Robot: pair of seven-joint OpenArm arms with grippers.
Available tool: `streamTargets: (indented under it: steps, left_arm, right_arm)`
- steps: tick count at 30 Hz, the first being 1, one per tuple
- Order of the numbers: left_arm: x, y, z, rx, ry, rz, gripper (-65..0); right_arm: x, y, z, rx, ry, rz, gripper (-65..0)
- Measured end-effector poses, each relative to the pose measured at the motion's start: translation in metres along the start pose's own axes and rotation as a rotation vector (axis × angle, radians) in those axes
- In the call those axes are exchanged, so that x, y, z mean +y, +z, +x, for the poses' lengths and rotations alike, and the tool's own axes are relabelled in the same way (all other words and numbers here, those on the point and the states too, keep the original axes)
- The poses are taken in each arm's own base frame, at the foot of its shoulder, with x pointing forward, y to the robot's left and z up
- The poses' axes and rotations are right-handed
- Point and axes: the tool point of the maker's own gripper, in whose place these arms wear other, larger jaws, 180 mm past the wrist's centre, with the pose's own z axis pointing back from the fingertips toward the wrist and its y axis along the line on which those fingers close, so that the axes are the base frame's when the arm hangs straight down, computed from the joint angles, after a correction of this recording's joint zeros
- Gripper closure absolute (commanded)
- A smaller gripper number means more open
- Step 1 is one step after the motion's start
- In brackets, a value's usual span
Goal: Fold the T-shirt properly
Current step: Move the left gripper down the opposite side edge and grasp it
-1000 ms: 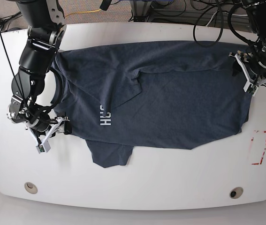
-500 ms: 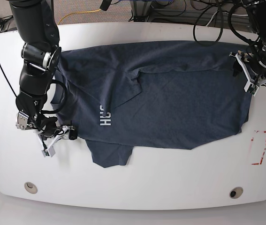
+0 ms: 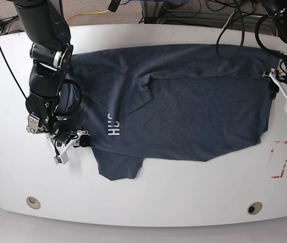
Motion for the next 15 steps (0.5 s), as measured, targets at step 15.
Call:
streamTargets:
  steps: [15]
  left_arm:
    - [0.042, -0.064, 0.041, -0.057, 0.489, 0.085, -53.3]
  right_arm:
    - [-0.003, 0.003, -0.005, 0.001, -0.002, -0.001, -7.5]
